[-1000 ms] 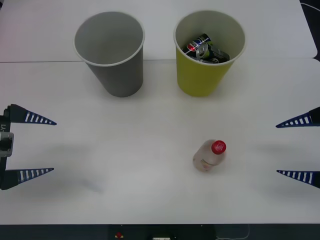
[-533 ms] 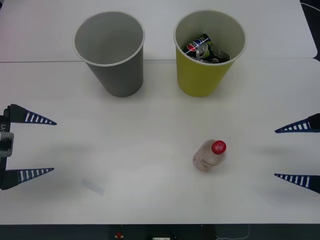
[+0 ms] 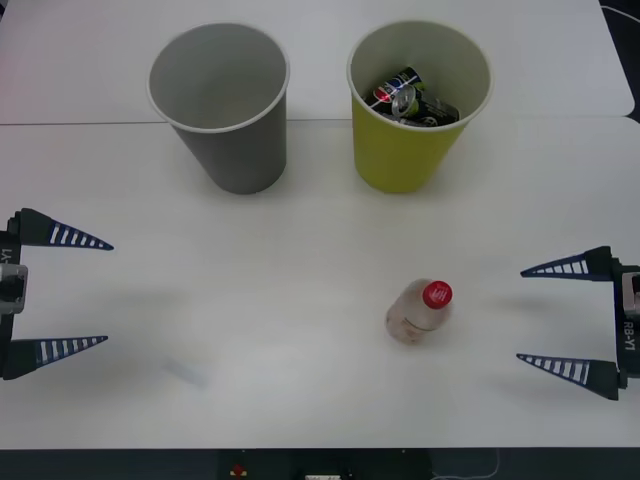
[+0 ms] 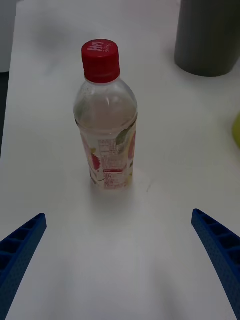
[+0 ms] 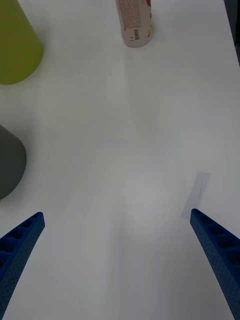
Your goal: Put the can into the green bin and the plastic bottle into the gray bin
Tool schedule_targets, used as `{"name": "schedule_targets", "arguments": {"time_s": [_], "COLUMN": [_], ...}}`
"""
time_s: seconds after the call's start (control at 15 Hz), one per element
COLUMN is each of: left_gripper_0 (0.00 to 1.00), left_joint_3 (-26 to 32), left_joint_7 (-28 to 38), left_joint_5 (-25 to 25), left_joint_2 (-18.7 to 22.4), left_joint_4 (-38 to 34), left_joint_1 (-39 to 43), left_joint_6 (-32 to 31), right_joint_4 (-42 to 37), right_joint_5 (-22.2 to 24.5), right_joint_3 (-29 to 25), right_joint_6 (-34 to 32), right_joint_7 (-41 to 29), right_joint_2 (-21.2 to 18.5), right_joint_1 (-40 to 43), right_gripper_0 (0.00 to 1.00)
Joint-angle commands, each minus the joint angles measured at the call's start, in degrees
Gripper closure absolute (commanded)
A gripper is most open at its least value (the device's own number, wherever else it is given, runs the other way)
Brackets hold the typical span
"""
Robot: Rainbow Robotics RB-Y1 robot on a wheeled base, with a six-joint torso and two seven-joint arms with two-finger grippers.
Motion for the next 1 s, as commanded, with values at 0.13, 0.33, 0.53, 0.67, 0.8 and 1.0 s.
{"name": "schedule_targets", "arguments": {"time_s": [0.13, 0.33, 0.53, 0.67, 0.8, 1.0], "left_gripper_0": [0.0, 0.0, 0.0, 0.0, 0.0, 0.0], "left_joint_3": [0.0, 0.0, 0.0, 0.0, 0.0, 0.0], "left_joint_7": [0.0, 0.0, 0.0, 0.0, 0.0, 0.0], "left_joint_5": [0.0, 0.0, 0.0, 0.0, 0.0, 0.0], "left_joint_2": [0.0, 0.0, 0.0, 0.0, 0.0, 0.0], "left_joint_4": [0.0, 0.0, 0.0, 0.0, 0.0, 0.0], "left_joint_1": [0.0, 0.0, 0.0, 0.0, 0.0, 0.0], "left_joint_6": [0.0, 0.0, 0.0, 0.0, 0.0, 0.0], "right_joint_4": [5.1, 7.12, 8.44, 9.94, 11.78, 14.42], "right_joint_5": [-3.32, -3.32, -3.32, -3.32, -3.32, -3.32], "right_joint_3": [3.25, 4.31, 5.27, 6.24, 7.47, 8.96], "right_joint_6": [0.0, 0.0, 0.0, 0.09, 0.18, 0.35], "right_joint_7": [7.57, 8.71, 9.5, 10.03, 10.64, 11.43], "right_joint_2": [3.26, 6.86, 10.03, 12.22, 14.33, 17.67], "right_joint_1": [-2.04, -2.83, -3.53, -4.58, -5.9, -7.66], "right_gripper_0": [0.0, 0.0, 0.0, 0.0, 0.0, 0.0]}}
